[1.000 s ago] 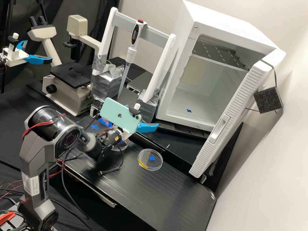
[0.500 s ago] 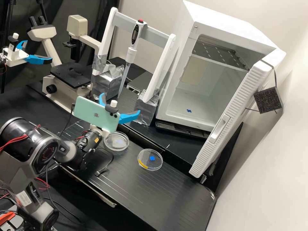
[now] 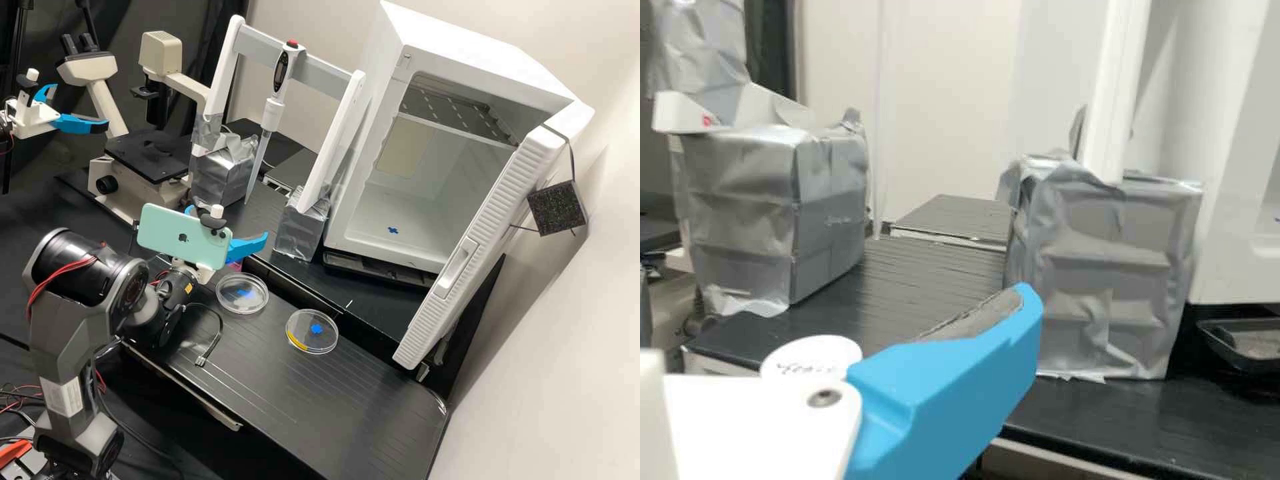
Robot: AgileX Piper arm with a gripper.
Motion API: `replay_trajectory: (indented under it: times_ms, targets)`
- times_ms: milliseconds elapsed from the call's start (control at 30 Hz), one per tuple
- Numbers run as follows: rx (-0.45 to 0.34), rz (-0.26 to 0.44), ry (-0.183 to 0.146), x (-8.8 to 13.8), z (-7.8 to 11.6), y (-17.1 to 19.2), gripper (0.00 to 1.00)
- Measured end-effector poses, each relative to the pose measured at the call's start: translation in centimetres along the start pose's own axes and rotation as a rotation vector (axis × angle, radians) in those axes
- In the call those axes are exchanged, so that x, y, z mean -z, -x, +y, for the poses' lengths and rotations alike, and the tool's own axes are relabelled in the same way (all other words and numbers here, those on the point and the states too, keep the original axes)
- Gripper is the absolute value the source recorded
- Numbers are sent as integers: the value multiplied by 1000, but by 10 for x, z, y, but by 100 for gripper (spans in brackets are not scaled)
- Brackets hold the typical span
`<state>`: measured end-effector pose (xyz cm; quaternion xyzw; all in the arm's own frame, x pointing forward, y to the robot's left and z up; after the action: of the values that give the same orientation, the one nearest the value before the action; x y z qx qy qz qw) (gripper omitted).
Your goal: Open the bottle
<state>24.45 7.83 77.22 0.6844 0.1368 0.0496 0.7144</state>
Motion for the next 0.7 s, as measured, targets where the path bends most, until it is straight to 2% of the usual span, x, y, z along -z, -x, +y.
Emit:
replay_trajectory:
  times_ms: [33,267,700]
  targets:
    - [2,-4,5,0,-1,-1,0]
    - [-2,-11,26,-2,-2,-9,0]
    - [23,-41,23,-8,-8,-13,0]
